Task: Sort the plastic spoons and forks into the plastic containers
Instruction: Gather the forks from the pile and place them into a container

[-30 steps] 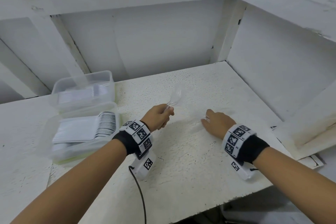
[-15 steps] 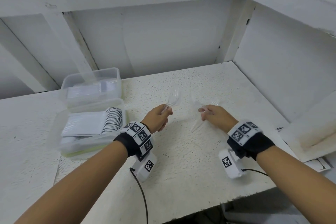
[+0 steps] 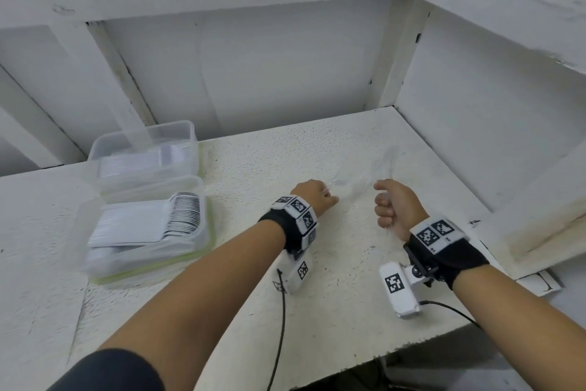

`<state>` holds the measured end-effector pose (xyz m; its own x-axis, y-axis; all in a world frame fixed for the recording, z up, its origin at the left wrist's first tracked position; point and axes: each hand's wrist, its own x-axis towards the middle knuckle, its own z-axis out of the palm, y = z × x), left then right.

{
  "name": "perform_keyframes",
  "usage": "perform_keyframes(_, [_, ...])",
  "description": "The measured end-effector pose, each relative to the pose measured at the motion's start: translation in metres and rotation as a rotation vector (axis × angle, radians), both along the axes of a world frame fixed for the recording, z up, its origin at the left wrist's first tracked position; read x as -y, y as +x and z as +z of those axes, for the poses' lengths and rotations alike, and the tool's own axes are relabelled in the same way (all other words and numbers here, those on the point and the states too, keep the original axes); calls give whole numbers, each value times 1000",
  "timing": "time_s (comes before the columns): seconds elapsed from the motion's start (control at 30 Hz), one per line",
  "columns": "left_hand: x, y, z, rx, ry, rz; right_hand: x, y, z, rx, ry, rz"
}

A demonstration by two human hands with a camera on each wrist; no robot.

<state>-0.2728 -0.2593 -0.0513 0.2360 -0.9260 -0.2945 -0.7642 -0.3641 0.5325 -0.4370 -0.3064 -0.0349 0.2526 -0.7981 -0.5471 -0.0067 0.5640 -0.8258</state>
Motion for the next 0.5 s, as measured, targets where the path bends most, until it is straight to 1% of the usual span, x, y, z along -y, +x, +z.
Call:
perform_keyframes(0.17, [14, -18, -13, 119, 142, -124, 0, -7, -4, 4, 7, -13])
perform_keyframes(0.27, [14, -16, -14, 142, 147, -159, -1, -7, -3, -46, -58, 4])
perform_keyframes(0.33, [12, -12, -10, 135, 147, -149, -3, -6, -1, -95, -133, 35])
perform_keyframes(0.4, [5, -3, -6, 92, 112, -111, -6, -3, 3, -147, -226, 73])
perform_keyframes(0.5, [-15, 15, 0, -106, -37, -9, -13, 5, 11, -185, -336, 119])
